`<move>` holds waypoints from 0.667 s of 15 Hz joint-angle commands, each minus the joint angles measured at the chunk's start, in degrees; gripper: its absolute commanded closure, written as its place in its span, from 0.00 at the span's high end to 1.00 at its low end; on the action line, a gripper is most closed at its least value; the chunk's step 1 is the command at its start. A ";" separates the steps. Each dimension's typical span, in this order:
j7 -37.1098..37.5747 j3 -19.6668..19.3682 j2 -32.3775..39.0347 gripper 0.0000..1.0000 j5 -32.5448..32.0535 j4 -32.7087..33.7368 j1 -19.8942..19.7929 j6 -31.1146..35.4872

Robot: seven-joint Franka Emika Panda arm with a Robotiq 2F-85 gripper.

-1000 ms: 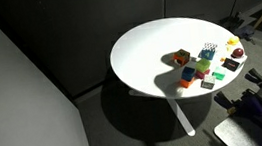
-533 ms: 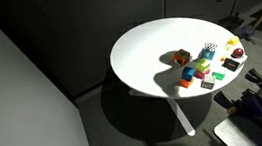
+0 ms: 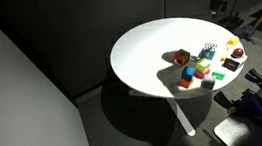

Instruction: Put the middle square plush toy on top of the square plush toy on the left

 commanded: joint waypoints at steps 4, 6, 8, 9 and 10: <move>6.24 0.45 4.99 1.00 -0.71 1.68 -1.62 1.91; 7.70 0.44 5.38 1.00 -0.94 1.41 -1.71 3.33; 8.48 0.50 5.41 1.00 -0.81 1.10 -1.77 4.92; 8.54 0.54 5.40 1.00 -0.78 0.96 -1.78 5.80; 8.89 0.51 5.41 1.00 -0.81 0.90 -1.76 6.48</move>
